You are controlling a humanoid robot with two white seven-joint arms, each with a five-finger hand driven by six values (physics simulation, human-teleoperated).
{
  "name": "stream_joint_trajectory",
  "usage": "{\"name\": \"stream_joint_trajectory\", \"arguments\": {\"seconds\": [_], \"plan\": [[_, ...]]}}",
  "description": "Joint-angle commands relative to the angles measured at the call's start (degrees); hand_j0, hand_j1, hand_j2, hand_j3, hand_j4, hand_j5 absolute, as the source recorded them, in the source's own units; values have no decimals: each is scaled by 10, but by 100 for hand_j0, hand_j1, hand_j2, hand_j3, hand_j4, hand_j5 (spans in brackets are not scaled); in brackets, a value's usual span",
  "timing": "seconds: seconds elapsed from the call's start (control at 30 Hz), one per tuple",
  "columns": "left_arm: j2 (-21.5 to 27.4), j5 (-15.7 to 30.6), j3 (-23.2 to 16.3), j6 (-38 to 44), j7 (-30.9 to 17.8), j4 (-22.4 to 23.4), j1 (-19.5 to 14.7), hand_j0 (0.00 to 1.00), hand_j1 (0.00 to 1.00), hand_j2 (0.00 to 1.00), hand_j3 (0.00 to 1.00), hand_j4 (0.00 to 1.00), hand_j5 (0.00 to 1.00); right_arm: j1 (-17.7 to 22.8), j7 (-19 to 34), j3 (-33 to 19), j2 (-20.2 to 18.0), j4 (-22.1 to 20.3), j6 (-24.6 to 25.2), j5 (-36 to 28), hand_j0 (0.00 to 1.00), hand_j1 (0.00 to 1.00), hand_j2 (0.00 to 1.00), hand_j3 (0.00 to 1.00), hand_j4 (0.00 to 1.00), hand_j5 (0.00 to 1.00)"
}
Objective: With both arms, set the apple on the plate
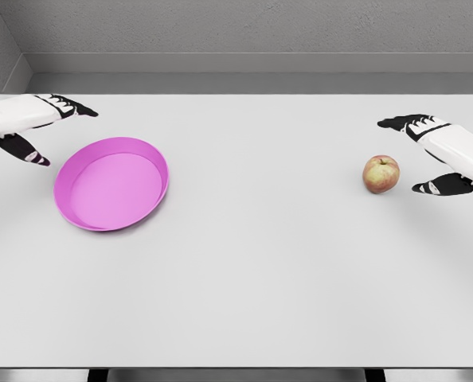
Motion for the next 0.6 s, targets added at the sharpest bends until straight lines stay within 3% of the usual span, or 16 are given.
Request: {"name": "stream_joint_trajectory", "arguments": {"seconds": [0.0,0.13,0.23,0.3,0.33,0.43,0.5,0.57], "plan": [[1,4,1,1,0,-1,0,100,100,100,100,100,100,0,2,1,-1,0,0,-1,100,100,100,100,100,100],[1,4,1,1,0,-1,1,100,100,100,100,100,100,0,5,4,-1,11,18,-5,100,100,100,100,100,100],[1,4,1,1,1,0,1,100,100,100,100,100,100,-1,11,19,-2,30,71,-1,100,100,100,100,100,100],[1,4,1,1,0,0,1,100,100,100,100,100,100,-11,11,22,-1,81,111,-1,100,100,100,100,100,100],[1,4,1,1,0,0,1,100,100,100,100,100,100,-16,12,28,-1,76,133,-1,100,100,100,100,100,100],[0,5,1,1,1,2,1,100,100,100,100,100,100,-105,14,109,18,75,131,0,100,100,100,100,100,100],[0,5,1,1,1,2,1,100,100,100,100,100,100,-161,101,155,43,81,136,-1,100,100,100,100,100,100],[0,4,1,1,0,2,1,100,100,100,100,100,100,-198,129,188,56,98,137,-1,100,100,100,100,100,100]]}}
